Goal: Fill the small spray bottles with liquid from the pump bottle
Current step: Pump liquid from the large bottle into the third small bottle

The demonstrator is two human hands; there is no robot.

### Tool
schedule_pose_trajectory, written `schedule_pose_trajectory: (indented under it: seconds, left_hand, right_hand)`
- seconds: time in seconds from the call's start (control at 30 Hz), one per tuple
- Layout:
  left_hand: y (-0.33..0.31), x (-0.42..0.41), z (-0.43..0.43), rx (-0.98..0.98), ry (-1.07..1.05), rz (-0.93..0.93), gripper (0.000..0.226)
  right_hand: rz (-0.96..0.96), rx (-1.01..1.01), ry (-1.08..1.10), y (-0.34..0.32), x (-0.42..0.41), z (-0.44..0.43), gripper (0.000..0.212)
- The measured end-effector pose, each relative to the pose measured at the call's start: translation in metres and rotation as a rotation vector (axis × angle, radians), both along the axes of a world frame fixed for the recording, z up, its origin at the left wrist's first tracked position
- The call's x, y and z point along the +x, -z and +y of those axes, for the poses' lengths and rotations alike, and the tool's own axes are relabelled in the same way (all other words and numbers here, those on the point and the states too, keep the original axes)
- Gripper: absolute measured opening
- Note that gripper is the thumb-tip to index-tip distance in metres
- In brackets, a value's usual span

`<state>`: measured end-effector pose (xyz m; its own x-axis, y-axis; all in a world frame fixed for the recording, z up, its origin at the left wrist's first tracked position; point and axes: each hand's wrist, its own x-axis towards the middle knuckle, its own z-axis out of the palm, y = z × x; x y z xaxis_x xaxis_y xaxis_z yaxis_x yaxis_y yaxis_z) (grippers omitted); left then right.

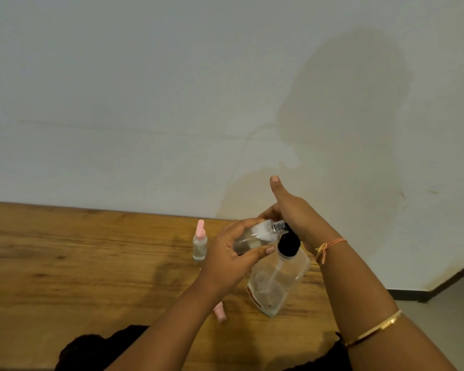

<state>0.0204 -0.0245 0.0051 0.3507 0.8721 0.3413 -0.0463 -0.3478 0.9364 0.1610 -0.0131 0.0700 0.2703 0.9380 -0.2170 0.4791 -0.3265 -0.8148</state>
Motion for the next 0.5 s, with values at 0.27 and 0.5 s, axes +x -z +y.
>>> schedule_pose_trajectory:
  seconds: [0.27, 0.5]
  left_hand:
    - [0.0068, 0.0006, 0.0035, -0.039, 0.011, -0.004, 0.04]
    - [0.0017, 0.0003, 0.0028, 0.006, -0.007, -0.003, 0.041]
  right_hand:
    - [-0.049, -0.032, 0.001, 0.0066, -0.0005, 0.003, 0.087]
    - [0.0, -0.014, -0.018, -0.0002, -0.0005, 0.0019, 0.088]
